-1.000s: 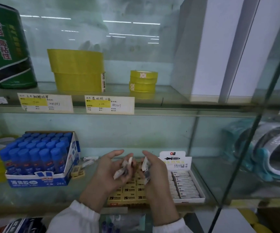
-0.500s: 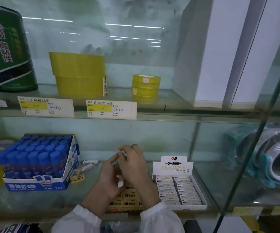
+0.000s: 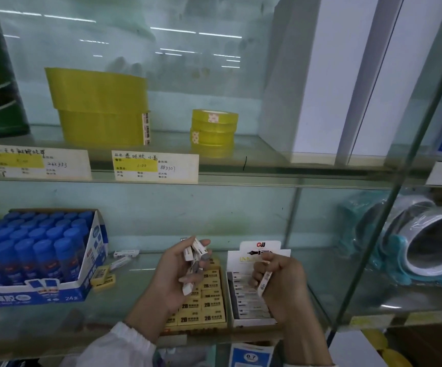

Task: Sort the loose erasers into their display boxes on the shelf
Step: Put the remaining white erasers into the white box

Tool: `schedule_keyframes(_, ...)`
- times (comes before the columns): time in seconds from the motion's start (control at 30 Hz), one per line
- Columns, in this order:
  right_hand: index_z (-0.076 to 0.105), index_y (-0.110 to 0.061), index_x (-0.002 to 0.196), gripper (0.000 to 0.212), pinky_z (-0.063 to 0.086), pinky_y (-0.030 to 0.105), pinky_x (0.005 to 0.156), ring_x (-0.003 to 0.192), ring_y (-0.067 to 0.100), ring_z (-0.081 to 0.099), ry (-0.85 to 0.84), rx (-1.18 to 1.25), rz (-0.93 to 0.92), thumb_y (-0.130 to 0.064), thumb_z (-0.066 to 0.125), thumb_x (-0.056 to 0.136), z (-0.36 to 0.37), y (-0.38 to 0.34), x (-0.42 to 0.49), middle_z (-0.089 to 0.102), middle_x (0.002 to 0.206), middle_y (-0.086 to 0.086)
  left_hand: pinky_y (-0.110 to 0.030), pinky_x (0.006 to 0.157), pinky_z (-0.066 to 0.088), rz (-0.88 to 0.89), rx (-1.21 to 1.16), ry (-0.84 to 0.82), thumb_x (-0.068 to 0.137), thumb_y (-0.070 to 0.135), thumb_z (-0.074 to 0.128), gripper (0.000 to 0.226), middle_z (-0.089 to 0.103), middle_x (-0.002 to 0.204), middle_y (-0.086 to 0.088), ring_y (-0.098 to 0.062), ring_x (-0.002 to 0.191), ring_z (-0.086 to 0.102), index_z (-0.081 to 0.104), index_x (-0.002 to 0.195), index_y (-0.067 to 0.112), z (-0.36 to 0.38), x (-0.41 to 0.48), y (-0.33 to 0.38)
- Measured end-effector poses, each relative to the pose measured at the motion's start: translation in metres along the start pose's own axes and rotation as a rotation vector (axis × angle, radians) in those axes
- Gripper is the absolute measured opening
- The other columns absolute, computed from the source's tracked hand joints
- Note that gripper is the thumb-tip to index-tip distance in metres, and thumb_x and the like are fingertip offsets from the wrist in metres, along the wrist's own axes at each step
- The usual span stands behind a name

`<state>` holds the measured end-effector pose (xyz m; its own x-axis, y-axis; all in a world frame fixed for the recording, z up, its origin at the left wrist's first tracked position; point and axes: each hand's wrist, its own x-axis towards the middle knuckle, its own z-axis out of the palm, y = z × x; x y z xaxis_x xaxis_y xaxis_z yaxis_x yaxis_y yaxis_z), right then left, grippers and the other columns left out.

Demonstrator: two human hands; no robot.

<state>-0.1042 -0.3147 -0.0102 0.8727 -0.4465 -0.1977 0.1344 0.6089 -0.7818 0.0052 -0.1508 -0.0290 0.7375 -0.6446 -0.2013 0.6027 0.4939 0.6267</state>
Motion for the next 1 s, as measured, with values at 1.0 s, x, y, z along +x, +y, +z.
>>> schedule_keyframes(1.0, 0.066, -0.033, 0.090, 0.018, 0.046, 0.014, 0.072, 0.089, 0.001, 0.057, -0.064, -1.533, -0.506, -0.019, 0.075, 0.083, -0.037, -0.009, -0.017, 0.064, 0.096, -0.018, -0.016, 0.028, 0.025, 0.179, 0.402, 0.042, 0.095, 0.030, 0.063, 0.037, 0.060, 0.074, -0.007, -0.011, 0.049, 0.050, 0.069, 0.120, 0.004, 0.002, -0.012, -0.022)
